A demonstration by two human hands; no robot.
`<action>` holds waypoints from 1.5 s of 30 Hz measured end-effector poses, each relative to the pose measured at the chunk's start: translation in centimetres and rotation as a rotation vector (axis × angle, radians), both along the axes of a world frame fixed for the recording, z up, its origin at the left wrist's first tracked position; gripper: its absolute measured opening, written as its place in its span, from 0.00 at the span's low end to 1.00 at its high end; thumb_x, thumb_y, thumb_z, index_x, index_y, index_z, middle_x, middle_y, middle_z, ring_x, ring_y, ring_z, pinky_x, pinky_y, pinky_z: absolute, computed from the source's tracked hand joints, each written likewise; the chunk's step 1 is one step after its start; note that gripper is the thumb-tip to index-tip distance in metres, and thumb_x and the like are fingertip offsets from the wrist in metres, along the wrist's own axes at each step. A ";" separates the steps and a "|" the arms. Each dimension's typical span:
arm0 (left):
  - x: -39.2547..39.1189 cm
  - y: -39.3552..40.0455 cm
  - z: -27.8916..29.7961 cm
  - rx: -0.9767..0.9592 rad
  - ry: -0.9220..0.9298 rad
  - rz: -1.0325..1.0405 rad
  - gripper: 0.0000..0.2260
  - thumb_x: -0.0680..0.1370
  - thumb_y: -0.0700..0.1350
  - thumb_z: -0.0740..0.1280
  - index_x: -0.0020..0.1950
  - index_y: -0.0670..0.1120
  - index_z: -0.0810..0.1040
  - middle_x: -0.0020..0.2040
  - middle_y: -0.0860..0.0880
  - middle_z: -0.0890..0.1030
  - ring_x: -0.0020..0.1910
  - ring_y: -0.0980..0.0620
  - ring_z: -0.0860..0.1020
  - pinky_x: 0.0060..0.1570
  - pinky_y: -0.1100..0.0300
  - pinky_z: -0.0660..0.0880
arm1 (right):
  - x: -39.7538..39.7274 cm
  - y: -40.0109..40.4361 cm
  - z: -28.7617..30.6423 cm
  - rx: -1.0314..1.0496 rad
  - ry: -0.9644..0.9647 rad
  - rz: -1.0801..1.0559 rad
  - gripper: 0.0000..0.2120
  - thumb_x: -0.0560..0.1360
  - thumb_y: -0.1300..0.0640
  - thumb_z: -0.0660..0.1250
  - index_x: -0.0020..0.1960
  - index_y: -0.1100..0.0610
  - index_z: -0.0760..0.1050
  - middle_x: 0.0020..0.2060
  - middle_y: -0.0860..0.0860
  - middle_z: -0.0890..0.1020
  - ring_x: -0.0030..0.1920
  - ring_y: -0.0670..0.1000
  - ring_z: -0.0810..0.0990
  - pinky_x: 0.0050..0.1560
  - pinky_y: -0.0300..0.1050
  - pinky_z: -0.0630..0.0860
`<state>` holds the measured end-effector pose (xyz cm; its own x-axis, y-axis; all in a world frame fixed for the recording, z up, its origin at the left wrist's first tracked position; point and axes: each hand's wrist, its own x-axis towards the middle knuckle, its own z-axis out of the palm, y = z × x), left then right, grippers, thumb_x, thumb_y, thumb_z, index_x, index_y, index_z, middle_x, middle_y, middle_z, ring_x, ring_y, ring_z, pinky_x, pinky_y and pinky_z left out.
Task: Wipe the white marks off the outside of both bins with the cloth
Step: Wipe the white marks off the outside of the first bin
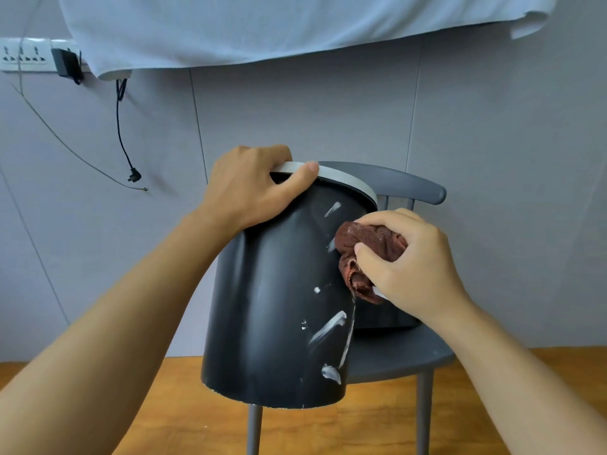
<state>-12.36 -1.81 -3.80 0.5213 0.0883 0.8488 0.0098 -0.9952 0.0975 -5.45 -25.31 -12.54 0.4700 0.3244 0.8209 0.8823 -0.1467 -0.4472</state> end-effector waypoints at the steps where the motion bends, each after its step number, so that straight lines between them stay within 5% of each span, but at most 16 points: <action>1: 0.0 -0.2 0.1 0.013 0.001 0.035 0.30 0.75 0.70 0.59 0.34 0.42 0.68 0.25 0.48 0.66 0.28 0.46 0.67 0.30 0.53 0.64 | -0.1 0.1 0.0 -0.013 -0.007 0.001 0.12 0.72 0.53 0.71 0.55 0.49 0.85 0.48 0.40 0.82 0.52 0.42 0.81 0.51 0.29 0.76; 3: -0.2 -0.3 0.4 0.013 -0.007 0.053 0.32 0.74 0.71 0.60 0.32 0.41 0.64 0.25 0.47 0.63 0.27 0.46 0.63 0.29 0.53 0.60 | -0.2 0.3 0.1 -0.029 -0.006 0.015 0.12 0.72 0.52 0.71 0.56 0.49 0.85 0.49 0.40 0.82 0.53 0.42 0.81 0.52 0.28 0.75; 8: -0.4 -0.9 0.8 0.096 0.017 -0.074 0.18 0.76 0.60 0.60 0.38 0.48 0.79 0.26 0.49 0.72 0.28 0.50 0.72 0.30 0.55 0.68 | -0.1 0.3 0.2 -0.055 0.012 0.034 0.12 0.74 0.54 0.73 0.56 0.48 0.84 0.49 0.41 0.82 0.54 0.41 0.80 0.52 0.26 0.74; 19: -0.2 -2.5 -0.2 0.050 -0.122 -0.080 0.25 0.76 0.65 0.62 0.33 0.45 0.74 0.23 0.49 0.69 0.25 0.48 0.70 0.28 0.53 0.68 | -0.3 -1.7 3.6 0.042 -0.016 -0.062 0.11 0.70 0.50 0.73 0.52 0.45 0.85 0.47 0.40 0.83 0.50 0.41 0.81 0.49 0.27 0.74; 24: 0.3 -3.0 -0.9 0.025 -0.102 -0.106 0.24 0.77 0.64 0.61 0.33 0.46 0.72 0.23 0.49 0.68 0.25 0.46 0.69 0.29 0.54 0.65 | -0.6 -0.5 2.8 -0.042 -0.059 -0.178 0.13 0.76 0.51 0.75 0.60 0.46 0.83 0.50 0.46 0.79 0.50 0.50 0.79 0.52 0.45 0.76; 27: 0.3 -2.8 -0.9 0.024 -0.107 -0.119 0.22 0.78 0.63 0.61 0.33 0.48 0.71 0.23 0.50 0.67 0.25 0.46 0.68 0.29 0.54 0.66 | -0.8 0.2 2.5 -0.029 -0.043 -0.173 0.15 0.76 0.47 0.74 0.62 0.46 0.82 0.51 0.45 0.77 0.51 0.49 0.78 0.54 0.46 0.76; 31: 0.1 -2.7 -1.1 0.027 -0.128 -0.140 0.21 0.78 0.64 0.59 0.32 0.51 0.69 0.23 0.52 0.64 0.24 0.49 0.66 0.28 0.57 0.62 | -1.6 0.6 2.4 -0.016 -0.076 -0.164 0.14 0.75 0.54 0.76 0.60 0.47 0.84 0.51 0.47 0.77 0.50 0.51 0.79 0.51 0.54 0.81; 37: 0.3 -2.8 -1.0 0.047 -0.124 -0.110 0.20 0.78 0.64 0.59 0.31 0.54 0.65 0.22 0.53 0.62 0.23 0.55 0.64 0.29 0.59 0.57 | -2.5 -0.8 2.6 -0.271 -0.134 -0.067 0.11 0.71 0.50 0.71 0.53 0.43 0.84 0.46 0.42 0.78 0.47 0.49 0.79 0.45 0.54 0.81; 45: 0.2 -3.2 -1.3 0.063 -0.150 -0.135 0.24 0.78 0.64 0.59 0.32 0.48 0.74 0.22 0.53 0.62 0.23 0.56 0.65 0.27 0.60 0.58 | -1.2 -0.6 3.2 -0.045 -0.143 -0.156 0.12 0.75 0.58 0.77 0.58 0.50 0.84 0.50 0.48 0.81 0.51 0.53 0.81 0.52 0.54 0.81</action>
